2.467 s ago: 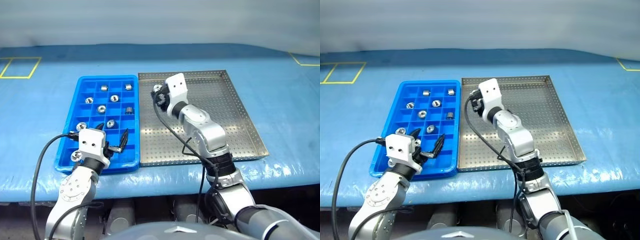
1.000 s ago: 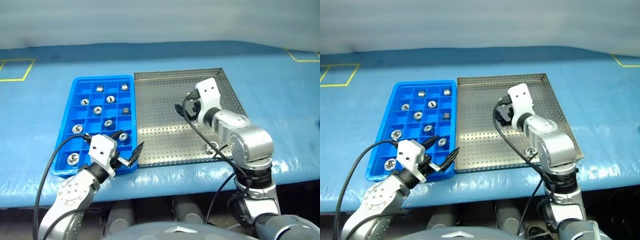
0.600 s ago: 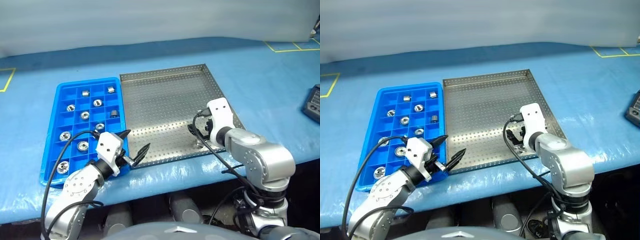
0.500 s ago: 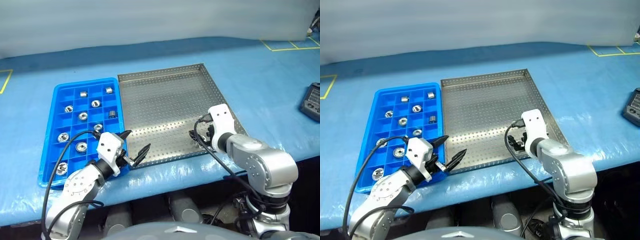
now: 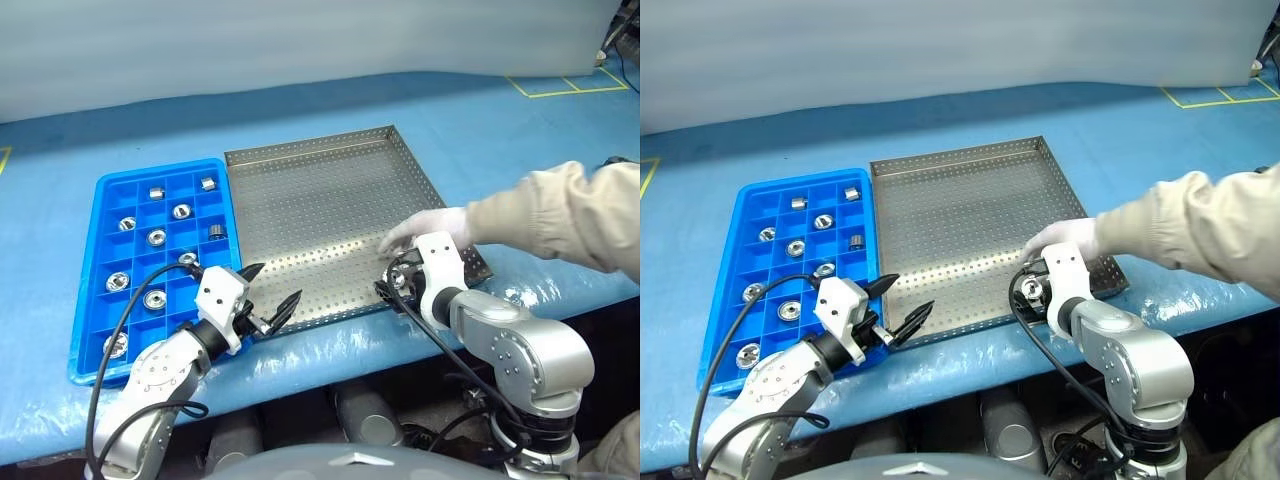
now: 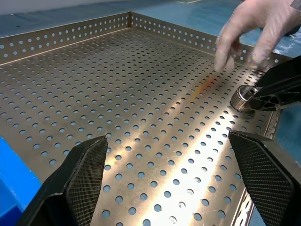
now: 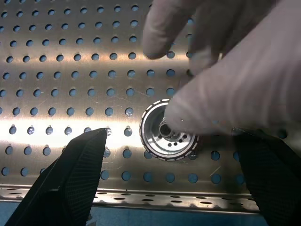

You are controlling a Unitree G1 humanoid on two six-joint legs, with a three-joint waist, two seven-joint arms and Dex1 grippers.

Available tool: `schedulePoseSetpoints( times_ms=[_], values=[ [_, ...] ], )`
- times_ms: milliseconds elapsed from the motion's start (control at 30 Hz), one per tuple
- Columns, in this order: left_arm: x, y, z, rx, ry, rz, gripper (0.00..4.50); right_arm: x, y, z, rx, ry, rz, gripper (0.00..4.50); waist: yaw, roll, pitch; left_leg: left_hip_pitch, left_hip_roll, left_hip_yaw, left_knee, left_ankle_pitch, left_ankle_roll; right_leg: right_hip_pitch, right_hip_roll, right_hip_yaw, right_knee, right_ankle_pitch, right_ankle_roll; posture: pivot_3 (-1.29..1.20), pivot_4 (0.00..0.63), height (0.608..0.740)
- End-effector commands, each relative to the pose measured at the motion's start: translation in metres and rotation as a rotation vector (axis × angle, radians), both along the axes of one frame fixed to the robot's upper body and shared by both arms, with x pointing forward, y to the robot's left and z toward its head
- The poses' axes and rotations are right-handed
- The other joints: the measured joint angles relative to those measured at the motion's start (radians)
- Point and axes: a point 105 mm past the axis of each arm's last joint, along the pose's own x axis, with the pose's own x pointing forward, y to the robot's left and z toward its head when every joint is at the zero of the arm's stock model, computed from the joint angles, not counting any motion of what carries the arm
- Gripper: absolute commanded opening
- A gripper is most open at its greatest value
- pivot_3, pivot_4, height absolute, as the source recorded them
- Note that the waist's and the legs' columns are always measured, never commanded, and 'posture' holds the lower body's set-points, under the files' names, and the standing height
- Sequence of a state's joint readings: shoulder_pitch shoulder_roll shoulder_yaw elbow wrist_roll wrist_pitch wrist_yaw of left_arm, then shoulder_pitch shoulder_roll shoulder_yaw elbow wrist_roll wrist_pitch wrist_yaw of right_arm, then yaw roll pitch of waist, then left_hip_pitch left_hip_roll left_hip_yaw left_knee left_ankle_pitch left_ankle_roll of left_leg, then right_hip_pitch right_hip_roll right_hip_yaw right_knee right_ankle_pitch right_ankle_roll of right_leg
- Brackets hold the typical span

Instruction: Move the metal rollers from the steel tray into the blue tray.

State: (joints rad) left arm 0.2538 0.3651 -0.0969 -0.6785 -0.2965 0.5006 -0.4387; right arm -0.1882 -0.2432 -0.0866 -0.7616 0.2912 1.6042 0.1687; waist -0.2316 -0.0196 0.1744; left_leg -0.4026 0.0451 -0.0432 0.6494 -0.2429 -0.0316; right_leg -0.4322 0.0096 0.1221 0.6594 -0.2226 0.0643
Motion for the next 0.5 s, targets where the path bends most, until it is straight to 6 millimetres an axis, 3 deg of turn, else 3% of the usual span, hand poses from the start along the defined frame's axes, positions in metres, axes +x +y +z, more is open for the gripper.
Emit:
schedulePoseSetpoints(
  times_ms=[33, 500],
  values=[
    [-0.0027, -0.0015, 0.0082, -0.013, -0.030, -0.017, 4.50, -0.0011, -0.0013, 0.0002, 0.001, 0.004, -0.005, 4.48, 0.000, 0.000, 0.000, 0.000, 0.000, 0.000, 0.000, 0.000, 0.000, 0.000, 0.000, 0.000, 0.000, 0.000, 0.000, -0.17, 0.150, 0.740],
    [-0.0038, -0.0002, 0.0063, -0.008, -0.028, -0.014, 4.50, 0.0046, 0.0012, 0.0025, -0.007, 0.002, 0.010, 4.48, 0.001, 0.000, 0.000, 0.000, 0.000, 0.000, 0.000, 0.000, 0.000, 0.000, 0.000, 0.000, 0.000, 0.000, 0.000, -0.15, 0.150, 0.740]
  ],
)
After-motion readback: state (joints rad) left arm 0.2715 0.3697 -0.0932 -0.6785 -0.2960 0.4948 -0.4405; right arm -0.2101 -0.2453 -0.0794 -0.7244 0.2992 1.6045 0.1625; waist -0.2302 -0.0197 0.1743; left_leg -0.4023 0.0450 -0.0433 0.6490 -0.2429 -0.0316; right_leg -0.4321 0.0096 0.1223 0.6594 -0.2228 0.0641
